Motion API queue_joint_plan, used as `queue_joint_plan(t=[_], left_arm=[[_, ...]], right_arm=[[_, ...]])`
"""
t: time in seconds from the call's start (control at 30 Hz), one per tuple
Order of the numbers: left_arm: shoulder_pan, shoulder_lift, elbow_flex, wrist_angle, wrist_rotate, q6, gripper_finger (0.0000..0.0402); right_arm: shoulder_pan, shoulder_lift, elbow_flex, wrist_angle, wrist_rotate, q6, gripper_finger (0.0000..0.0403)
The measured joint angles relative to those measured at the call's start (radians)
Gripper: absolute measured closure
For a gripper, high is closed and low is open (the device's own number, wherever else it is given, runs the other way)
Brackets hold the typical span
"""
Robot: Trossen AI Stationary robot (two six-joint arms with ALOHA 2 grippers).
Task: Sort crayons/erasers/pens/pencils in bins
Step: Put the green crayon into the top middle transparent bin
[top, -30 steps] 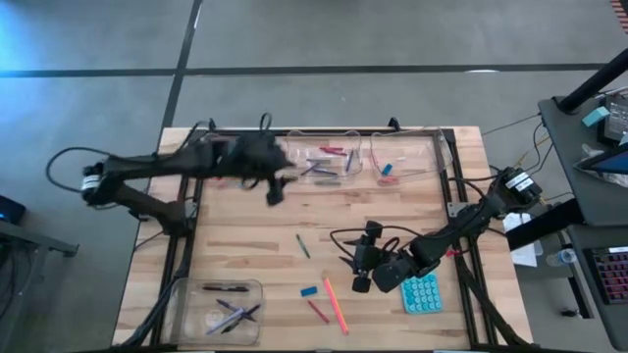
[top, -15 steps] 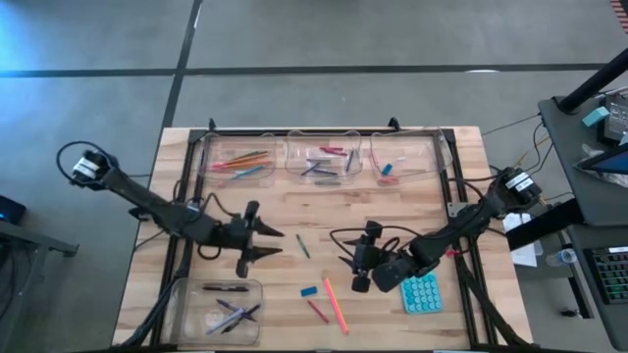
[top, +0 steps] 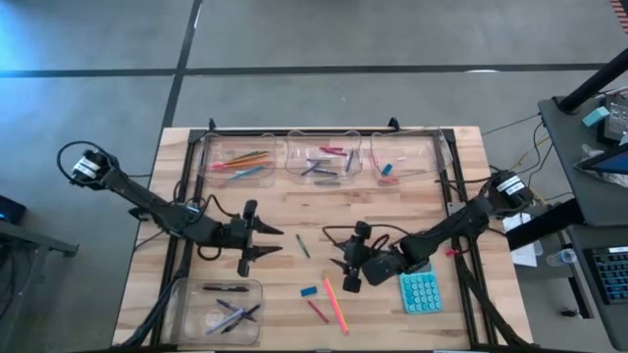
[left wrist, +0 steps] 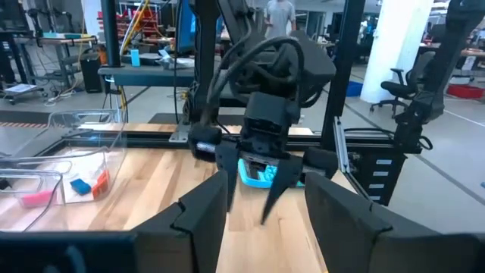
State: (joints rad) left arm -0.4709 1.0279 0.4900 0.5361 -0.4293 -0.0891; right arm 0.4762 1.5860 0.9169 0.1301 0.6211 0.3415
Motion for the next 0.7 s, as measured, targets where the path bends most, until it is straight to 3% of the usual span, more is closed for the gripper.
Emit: queue_joint_plan(t=[0.07,0.3,0.43,0.7], left_arm=[[0.000,0.000,0.000,0.000,0.000,0.000,0.0238],[0.000,0.001,0.000,0.003,0.000,0.000,0.0238],[0.000,0.001,0.000,0.003,0.000,0.000,0.0238],[0.000,-0.001,0.003,0.004,0.001,0.001,0.0238]], right_arm=[[-0.017,0.005,0.000,0.041,-0.077,-0.001,0.0220],[-0.047,0.107,-0.001,0.138,-0.170,-0.011,0.0220],[-0.080,0.173,0.008,0.219,-0.302,-0.012,0.0220],[-0.158,0.283,0.066,0.295,-0.306,0.035,0.0220]])
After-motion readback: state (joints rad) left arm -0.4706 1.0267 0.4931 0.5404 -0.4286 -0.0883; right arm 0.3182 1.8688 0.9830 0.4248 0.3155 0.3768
